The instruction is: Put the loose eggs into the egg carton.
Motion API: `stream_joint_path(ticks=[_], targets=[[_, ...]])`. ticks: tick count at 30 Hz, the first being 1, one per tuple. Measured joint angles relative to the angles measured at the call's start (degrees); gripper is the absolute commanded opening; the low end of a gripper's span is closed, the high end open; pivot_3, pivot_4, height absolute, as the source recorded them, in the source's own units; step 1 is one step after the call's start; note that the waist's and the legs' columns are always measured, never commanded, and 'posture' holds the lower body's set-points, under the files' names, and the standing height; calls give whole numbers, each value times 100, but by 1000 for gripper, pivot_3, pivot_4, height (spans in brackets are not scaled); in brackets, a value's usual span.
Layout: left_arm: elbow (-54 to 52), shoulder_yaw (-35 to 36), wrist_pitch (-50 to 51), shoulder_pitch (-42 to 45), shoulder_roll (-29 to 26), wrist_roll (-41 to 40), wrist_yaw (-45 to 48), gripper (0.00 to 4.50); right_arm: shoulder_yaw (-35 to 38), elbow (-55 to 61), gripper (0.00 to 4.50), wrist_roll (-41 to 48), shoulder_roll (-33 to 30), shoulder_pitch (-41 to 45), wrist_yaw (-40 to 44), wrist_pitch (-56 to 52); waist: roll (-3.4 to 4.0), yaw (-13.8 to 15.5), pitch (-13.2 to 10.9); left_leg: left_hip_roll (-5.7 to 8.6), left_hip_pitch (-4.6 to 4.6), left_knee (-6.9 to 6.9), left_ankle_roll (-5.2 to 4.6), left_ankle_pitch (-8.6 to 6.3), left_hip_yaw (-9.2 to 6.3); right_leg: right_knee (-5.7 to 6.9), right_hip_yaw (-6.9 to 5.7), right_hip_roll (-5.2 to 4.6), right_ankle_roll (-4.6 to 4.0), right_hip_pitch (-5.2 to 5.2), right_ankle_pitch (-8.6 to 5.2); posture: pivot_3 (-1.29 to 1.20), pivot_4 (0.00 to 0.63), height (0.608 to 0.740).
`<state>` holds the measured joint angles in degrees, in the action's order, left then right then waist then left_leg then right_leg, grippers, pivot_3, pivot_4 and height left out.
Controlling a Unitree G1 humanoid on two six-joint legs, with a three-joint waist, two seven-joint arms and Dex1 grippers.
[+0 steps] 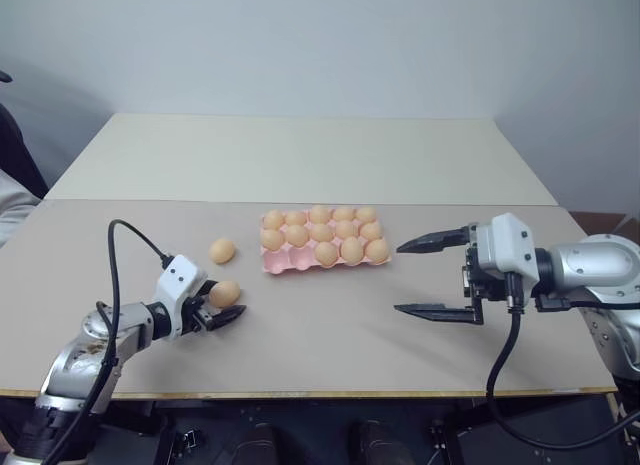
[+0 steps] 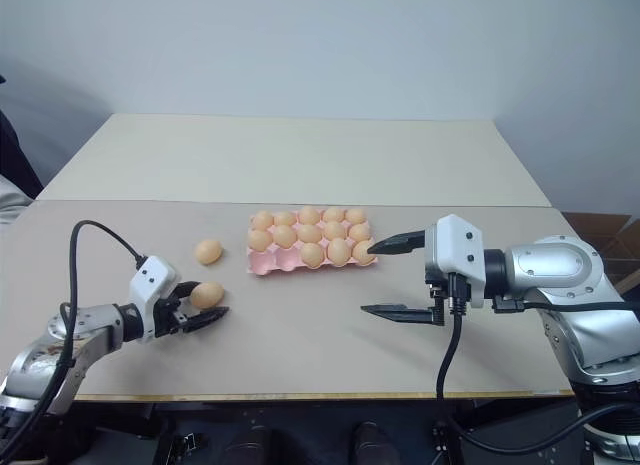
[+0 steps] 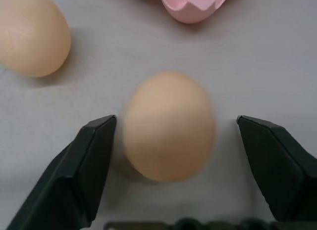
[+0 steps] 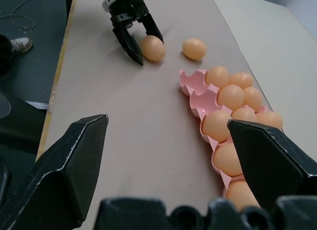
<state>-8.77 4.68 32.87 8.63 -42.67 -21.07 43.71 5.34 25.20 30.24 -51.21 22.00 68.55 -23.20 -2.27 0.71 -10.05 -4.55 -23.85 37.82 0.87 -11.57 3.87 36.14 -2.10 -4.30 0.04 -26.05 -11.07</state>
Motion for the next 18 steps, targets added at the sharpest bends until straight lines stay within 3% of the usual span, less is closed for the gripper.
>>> stream_joint_path(ticks=[4,5,14,18], targets=[[57,-6,-1,12,37,67,-46,1935,0,0,4500,29,-31,-2,-10,0,0,-9,0,0,0,0,0,0,0,0,1,1,1,-1,1,0,150,740],[57,-3,-1,13,39,67,-48,1780,0,0,4500,31,-31,-2,-12,0,0,-5,0,0,0,0,0,0,0,0,1,1,1,-1,0,0,150,740],[-284,634,-283,-433,-19,-182,267,1780,0,8,4500,31,-39,-28,-86,1,0,-4,0,-1,0,0,0,0,0,0,0,-1,0,-1,0,0,150,740],[-676,779,-91,-67,-30,-635,418,1780,1,18,4500,29,-40,-53,-133,1,0,64,0,1,0,4,0,0,-2,-1,-3,-3,0,5,0,0,150,740]])
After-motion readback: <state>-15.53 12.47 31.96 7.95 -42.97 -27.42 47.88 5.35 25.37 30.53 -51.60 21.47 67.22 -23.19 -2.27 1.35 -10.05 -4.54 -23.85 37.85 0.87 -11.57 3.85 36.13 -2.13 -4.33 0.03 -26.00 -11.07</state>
